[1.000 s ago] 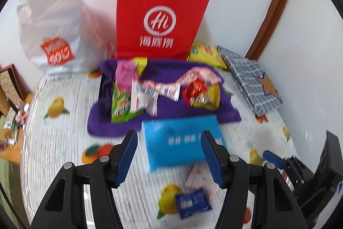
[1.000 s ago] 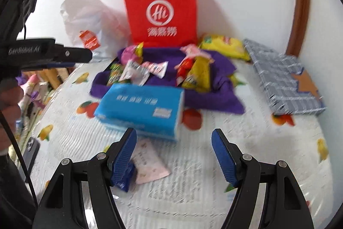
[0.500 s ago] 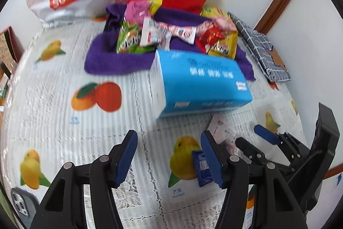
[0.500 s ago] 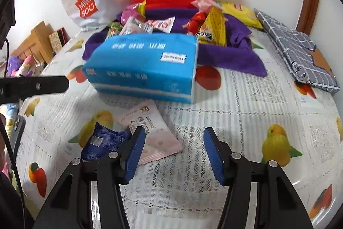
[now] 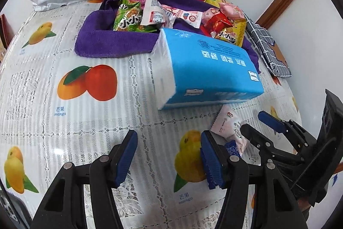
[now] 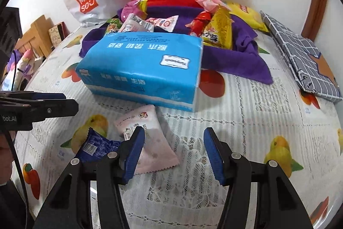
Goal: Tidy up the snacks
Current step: 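Grasp the pink-white pastry packet with the right tool while the left tool grasps the blue packet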
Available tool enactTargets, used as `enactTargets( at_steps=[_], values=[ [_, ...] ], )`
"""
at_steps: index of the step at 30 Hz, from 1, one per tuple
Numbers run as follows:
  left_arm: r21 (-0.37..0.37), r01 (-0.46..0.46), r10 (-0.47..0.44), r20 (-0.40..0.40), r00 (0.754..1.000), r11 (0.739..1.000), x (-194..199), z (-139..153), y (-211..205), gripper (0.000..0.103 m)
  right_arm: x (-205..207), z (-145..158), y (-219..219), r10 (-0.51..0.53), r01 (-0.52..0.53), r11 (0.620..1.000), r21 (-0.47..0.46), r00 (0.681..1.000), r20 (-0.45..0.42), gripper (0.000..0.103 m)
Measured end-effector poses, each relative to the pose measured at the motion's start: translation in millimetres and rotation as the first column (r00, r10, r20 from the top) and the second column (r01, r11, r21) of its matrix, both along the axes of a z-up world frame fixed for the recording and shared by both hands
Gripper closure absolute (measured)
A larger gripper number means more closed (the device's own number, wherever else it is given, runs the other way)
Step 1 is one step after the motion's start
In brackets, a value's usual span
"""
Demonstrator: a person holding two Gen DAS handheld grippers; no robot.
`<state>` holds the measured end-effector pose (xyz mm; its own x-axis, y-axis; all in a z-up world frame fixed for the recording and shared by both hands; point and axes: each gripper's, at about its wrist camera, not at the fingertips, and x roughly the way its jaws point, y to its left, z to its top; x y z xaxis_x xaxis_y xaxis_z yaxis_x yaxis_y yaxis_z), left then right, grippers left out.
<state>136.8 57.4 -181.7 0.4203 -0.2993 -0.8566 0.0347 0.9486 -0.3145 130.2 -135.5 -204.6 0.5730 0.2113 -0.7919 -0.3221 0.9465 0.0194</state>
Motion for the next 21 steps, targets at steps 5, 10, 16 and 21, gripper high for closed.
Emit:
enactTargets(
  at_steps=[5,10,16,21],
  values=[
    [-0.005,-0.018,0.018,-0.002,1.000,1.000,1.8,-0.9,9.0,0.044,5.0,-0.2,6.3,0.020,-0.020,1.000,0.013,1.000,-0.007,0.046],
    [-0.007,-0.024,0.024,-0.005,1.000,1.000,1.3,-1.4,13.3,0.044,5.0,-0.7,13.5,0.064,-0.063,0.997,0.040,0.998,-0.024,0.046],
    [-0.009,-0.018,0.017,-0.015,1.000,1.000,-0.6,-2.0,15.4,0.044,1.4,-18.2,27.6,0.084,-0.085,0.993,-0.077,0.996,-0.013,0.046],
    [0.006,-0.008,0.008,-0.018,1.000,1.000,-5.2,-3.4,11.9,0.044,2.5,-14.4,6.6,0.000,0.000,0.999,-0.032,1.000,-0.010,0.064]
  ],
)
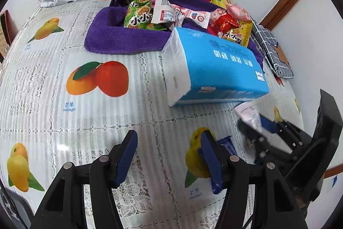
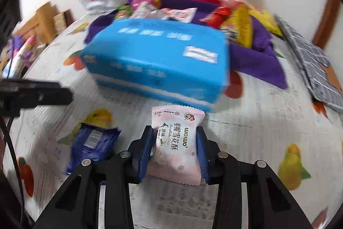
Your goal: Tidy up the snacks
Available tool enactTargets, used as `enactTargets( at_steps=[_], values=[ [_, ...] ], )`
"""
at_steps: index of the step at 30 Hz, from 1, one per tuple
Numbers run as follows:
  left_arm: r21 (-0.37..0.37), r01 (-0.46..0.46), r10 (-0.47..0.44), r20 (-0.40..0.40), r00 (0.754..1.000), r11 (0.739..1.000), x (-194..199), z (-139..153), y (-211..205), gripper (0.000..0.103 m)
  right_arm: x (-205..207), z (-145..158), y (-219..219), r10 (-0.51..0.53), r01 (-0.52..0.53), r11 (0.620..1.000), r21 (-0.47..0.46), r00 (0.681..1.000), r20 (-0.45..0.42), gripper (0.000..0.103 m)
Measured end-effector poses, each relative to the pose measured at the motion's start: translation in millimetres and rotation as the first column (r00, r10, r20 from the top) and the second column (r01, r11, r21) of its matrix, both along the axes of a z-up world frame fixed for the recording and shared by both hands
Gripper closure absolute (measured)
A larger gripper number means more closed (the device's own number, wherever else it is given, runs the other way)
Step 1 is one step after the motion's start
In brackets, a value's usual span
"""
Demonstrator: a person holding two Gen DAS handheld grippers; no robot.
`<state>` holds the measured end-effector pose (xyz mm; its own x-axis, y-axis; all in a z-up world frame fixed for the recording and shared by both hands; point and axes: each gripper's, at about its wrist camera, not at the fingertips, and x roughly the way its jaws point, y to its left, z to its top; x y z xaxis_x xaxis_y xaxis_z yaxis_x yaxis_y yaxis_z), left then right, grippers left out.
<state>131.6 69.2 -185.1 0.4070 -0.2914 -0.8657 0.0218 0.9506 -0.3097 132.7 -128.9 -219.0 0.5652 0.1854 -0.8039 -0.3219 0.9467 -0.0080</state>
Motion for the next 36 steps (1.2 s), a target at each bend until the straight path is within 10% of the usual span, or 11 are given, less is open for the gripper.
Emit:
enactTargets(
  at_steps=[20,28,32,36],
  values=[
    [-0.109,0.088,-0.091,-0.029,0.995,0.990,-20.5,-10.5,-44.5,0.036,-24.2,-8.0,-65.9,-0.138,0.137,0.990,0.018,0.989,0.051,0.063],
    [0.074,0.026,-0.027,0.009,1.000,0.997,-20.5,-12.0,-88.9,0.034,-26.7,-10.0,-69.6,-0.145,0.142,0.989,0.040,0.987,0.076,0.060],
    [0.240,-0.004,-0.011,0.059,0.998,0.971,-23.6,-13.8,-101.6,0.058,-27.7,-9.6,-74.5,-0.153,0.149,0.987,0.058,0.986,0.073,0.060],
    [0.235,0.020,-0.038,0.071,0.997,0.972,-24.3,-12.7,-92.5,0.063,-27.8,-9.8,-76.2,-0.156,0.151,0.986,0.066,0.985,0.072,0.059]
  ],
)
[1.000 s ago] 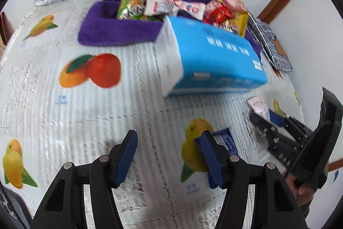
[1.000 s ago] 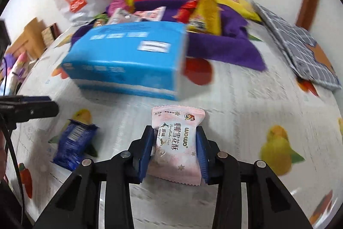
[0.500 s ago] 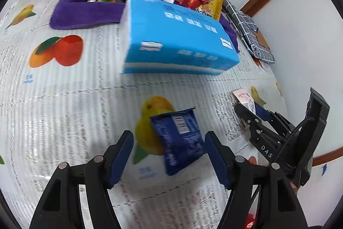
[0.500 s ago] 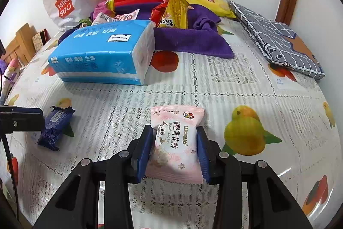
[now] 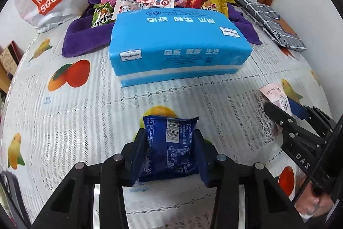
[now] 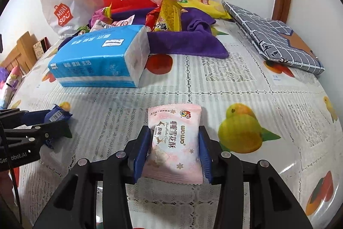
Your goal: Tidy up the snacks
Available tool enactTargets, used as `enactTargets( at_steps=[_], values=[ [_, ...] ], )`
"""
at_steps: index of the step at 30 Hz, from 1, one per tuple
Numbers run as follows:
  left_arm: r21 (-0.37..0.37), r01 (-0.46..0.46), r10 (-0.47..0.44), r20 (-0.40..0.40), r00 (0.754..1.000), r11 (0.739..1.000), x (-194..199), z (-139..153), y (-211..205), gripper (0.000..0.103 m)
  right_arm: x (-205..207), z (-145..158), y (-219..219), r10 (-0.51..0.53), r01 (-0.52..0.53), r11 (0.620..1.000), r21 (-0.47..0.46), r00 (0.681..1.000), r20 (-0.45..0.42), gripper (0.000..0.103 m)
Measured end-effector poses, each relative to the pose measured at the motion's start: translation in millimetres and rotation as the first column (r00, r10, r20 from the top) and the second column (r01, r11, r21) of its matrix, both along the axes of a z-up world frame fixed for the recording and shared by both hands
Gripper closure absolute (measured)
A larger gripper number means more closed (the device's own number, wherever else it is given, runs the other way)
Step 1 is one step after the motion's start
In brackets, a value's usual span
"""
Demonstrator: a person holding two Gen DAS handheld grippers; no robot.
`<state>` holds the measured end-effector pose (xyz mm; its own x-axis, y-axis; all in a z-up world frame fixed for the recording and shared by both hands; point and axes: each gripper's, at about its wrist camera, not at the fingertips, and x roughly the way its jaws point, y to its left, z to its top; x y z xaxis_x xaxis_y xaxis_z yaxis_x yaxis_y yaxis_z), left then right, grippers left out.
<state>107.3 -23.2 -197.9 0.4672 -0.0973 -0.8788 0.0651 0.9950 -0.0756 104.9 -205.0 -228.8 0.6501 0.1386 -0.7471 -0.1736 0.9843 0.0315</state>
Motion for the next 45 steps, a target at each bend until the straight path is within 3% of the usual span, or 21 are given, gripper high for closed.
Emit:
enactTargets(
  at_steps=[9,14,16,24,34,45],
  values=[
    [0.030,-0.105,0.104,0.049,0.993,0.994,8.7,-0.8,64.5,0.062,19.1,1.7,11.9,-0.002,0.002,1.000,-0.019,1.000,-0.006,0.059],
    [0.097,-0.096,0.080,0.155,0.985,0.991,-1.1,-7.3,57.2,0.058,29.7,1.5,26.9,0.004,-0.004,0.999,-0.044,1.000,0.004,0.059],
    [0.085,-0.101,0.083,0.192,0.978,0.991,-2.1,-9.5,54.3,0.058,29.1,1.6,29.4,0.003,-0.002,0.998,-0.063,1.000,0.010,0.059],
    [0.065,-0.095,0.081,0.190,0.978,0.993,0.0,-8.6,54.6,0.055,31.5,0.9,24.5,0.019,-0.019,1.000,-0.010,1.000,-0.006,0.051],
    [0.062,-0.073,0.061,0.185,0.981,0.995,-0.5,-9.2,50.6,0.046,32.8,0.1,26.7,0.014,-0.014,0.999,-0.030,1.000,-0.008,0.043],
    [0.052,-0.072,0.061,0.184,0.981,0.996,-0.3,-8.7,51.7,0.047,32.8,0.0,26.7,0.012,-0.012,0.999,-0.032,1.000,-0.008,0.042]
  ],
)
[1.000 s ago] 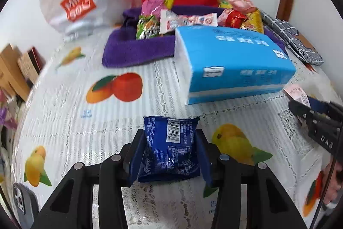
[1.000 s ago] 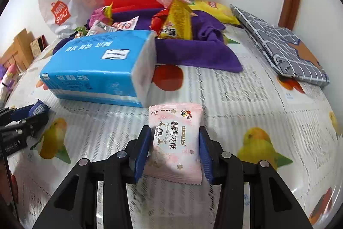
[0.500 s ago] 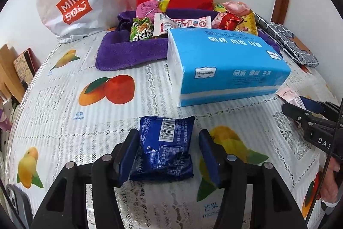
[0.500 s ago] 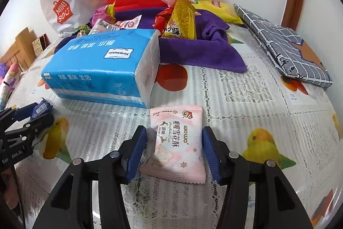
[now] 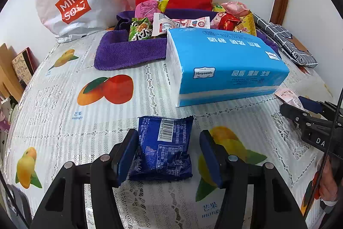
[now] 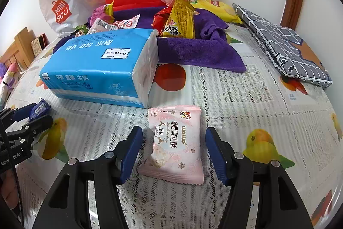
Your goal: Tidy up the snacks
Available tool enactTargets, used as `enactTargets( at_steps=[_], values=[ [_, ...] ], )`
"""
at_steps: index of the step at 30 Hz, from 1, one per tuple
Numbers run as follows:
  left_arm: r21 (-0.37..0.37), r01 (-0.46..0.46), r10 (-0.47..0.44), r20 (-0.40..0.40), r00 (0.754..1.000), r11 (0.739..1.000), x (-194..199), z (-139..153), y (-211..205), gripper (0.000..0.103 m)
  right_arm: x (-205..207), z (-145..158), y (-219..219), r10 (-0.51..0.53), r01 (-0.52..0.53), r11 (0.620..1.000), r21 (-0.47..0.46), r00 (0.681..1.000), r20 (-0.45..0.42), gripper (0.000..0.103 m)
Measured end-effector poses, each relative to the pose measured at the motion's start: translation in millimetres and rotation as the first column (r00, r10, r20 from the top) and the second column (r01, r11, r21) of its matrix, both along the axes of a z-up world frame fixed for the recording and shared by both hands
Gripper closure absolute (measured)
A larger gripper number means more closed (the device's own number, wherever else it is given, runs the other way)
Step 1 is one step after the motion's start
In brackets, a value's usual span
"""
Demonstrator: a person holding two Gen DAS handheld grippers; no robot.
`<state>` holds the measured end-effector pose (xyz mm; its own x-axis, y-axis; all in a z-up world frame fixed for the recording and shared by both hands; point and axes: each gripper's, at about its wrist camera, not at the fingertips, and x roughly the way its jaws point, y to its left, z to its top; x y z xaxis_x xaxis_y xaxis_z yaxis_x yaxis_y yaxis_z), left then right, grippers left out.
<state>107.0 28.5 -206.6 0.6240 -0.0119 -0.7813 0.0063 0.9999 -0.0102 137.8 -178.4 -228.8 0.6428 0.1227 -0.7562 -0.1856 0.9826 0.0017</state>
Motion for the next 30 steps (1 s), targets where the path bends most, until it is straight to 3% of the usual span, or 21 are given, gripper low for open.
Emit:
enactTargets(
  at_steps=[4,7,11,15,18,25,30],
  values=[
    [-0.007,0.002,-0.002,0.004,1.000,1.000,-1.3,0.3,0.8,0.052,-0.2,0.0,0.2,0.000,0.000,1.000,-0.001,1.000,0.001,0.043],
    [-0.016,0.002,-0.002,0.009,1.000,1.000,-2.9,1.1,2.2,0.060,-2.1,0.8,2.2,0.021,-0.021,1.000,0.003,1.000,0.007,0.054],
    [-0.051,0.020,-0.020,-0.017,1.000,0.999,-7.7,4.1,5.7,0.061,-3.4,1.9,1.1,0.026,-0.026,1.000,0.014,1.000,0.011,0.061],
    [-0.152,0.014,-0.023,-0.059,0.998,0.988,-12.9,10.0,16.5,0.061,-5.4,3.8,-5.8,0.013,-0.013,0.999,0.049,1.000,0.001,0.064],
    [-0.159,0.019,-0.026,-0.043,0.999,0.987,-19.4,21.9,16.9,0.061,-7.7,8.5,-10.5,0.005,-0.004,0.996,0.087,1.000,-0.015,0.065],
    [-0.171,0.059,-0.061,-0.008,0.998,0.984,-17.8,61.9,6.5,0.061,-17.2,50.3,-5.0,0.037,-0.042,0.996,0.083,0.998,0.058,0.065],
    [-0.242,0.067,-0.068,0.004,0.998,0.968,-0.1,93.8,6.8,0.061,-7.6,86.8,5.2,0.053,-0.061,0.994,0.085,0.993,0.102,0.065]
  ],
)
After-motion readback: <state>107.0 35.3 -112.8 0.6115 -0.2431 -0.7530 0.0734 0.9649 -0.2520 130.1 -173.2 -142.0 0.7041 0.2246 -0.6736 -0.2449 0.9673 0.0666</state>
